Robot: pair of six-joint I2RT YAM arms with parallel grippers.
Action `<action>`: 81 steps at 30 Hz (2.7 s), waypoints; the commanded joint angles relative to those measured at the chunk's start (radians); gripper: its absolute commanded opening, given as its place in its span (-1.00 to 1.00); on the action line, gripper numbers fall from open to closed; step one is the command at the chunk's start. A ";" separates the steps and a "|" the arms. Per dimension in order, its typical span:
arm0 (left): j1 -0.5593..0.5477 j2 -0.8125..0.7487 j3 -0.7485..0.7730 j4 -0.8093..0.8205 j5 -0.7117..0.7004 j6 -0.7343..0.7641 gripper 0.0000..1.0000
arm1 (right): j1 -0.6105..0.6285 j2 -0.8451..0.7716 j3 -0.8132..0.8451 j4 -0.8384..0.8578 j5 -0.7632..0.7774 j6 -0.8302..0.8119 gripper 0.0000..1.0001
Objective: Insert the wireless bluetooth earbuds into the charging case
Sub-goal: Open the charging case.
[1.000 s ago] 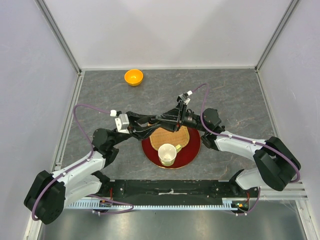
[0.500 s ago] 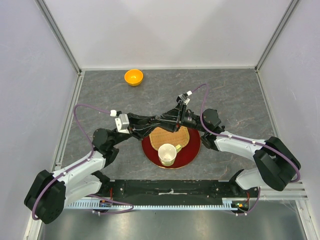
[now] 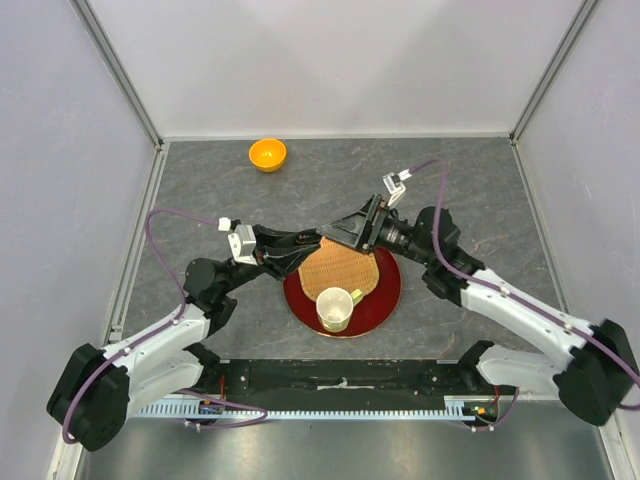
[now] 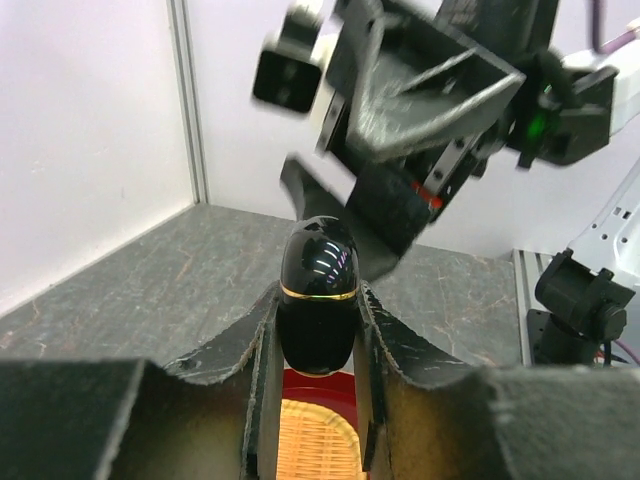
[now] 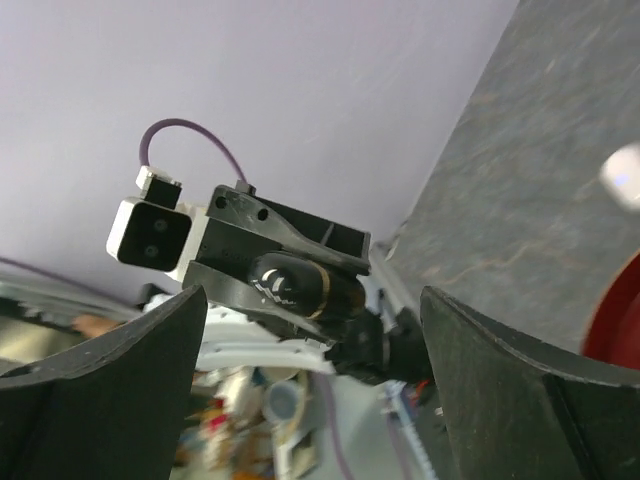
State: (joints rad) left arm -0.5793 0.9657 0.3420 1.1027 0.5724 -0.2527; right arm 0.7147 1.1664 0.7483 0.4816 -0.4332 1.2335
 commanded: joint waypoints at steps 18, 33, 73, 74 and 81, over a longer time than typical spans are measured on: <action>0.002 0.116 -0.040 0.388 0.083 -0.180 -0.96 | 0.045 -0.091 0.232 -0.601 0.140 -0.644 0.82; 0.001 0.117 0.002 0.304 0.199 -0.146 -0.95 | 0.045 -0.088 0.229 -0.538 0.175 -0.582 0.82; 0.001 0.007 -0.052 0.089 0.069 -0.001 -0.96 | 0.034 -0.187 0.192 -0.423 0.212 -0.529 0.87; 0.001 0.001 -0.054 0.083 0.060 0.004 -0.96 | 0.023 -0.197 0.200 -0.451 0.252 -0.535 0.86; 0.001 -0.042 -0.055 0.052 0.047 0.016 -0.96 | -0.173 -0.238 0.247 -0.796 0.535 -0.560 0.86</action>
State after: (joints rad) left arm -0.5747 0.9653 0.2874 1.1549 0.6495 -0.2935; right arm 0.6502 0.9234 0.9455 -0.1070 -0.1024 0.7120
